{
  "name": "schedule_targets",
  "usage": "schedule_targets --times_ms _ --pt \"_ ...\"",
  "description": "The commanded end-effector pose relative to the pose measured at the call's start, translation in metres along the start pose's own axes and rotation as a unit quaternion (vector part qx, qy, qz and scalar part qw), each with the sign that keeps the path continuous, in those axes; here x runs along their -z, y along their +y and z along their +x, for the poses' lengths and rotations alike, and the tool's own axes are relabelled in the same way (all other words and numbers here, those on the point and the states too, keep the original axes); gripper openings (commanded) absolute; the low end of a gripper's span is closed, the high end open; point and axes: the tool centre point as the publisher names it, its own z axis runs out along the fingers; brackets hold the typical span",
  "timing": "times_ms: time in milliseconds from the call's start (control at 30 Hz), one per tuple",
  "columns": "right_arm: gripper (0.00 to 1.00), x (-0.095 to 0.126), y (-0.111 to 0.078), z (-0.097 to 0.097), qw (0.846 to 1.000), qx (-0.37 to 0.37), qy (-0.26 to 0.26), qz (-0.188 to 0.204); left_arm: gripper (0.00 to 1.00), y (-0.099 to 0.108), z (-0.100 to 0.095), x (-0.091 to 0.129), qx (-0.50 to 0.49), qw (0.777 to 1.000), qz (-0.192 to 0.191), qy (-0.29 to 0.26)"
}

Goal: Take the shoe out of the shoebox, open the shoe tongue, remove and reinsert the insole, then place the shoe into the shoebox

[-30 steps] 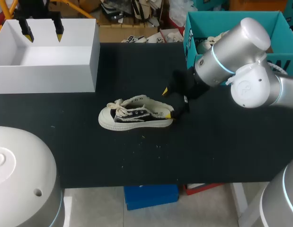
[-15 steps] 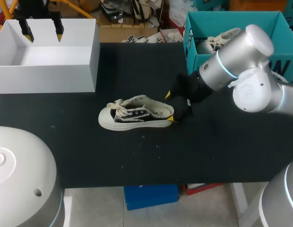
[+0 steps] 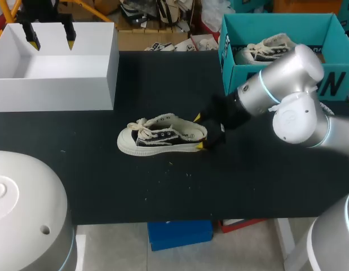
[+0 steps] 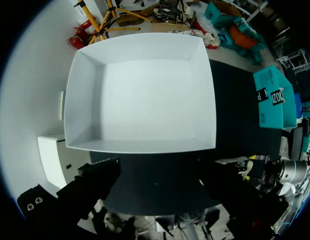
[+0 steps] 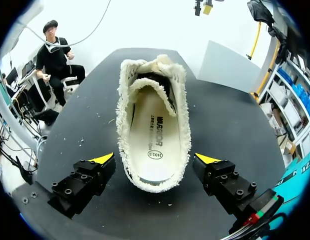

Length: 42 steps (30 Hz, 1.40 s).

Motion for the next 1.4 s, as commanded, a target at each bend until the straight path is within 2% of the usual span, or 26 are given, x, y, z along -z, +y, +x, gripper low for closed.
schedule_targets --times_ms 33,467,933,1100,1400 --pt "1.0 -0.011 -0.003 0.0 1.0 -0.002 -0.003 -0.01 1.0 0.0 0.001 0.001 0.001 1.0 -0.001 -0.002" --pt "1.0 -0.021 0.004 0.001 1.0 -0.006 0.006 -0.027 1.0 0.0 0.001 0.001 0.001 1.0 -0.001 -0.002" --pt "1.0 -0.036 -0.002 0.003 0.998 -0.019 0.008 -0.053 1.0 0.0 0.001 0.001 0.001 1.0 -0.001 -0.002" --pt "1.0 -0.036 -0.003 0.004 0.997 -0.02 0.005 -0.071 1.0 0.0 0.001 0.001 0.001 1.0 -0.001 -0.002" --pt "1.0 -0.035 -0.004 0.005 0.997 -0.019 0.005 -0.075 1.0 0.0 0.001 0.001 0.001 1.0 -0.001 -0.002"
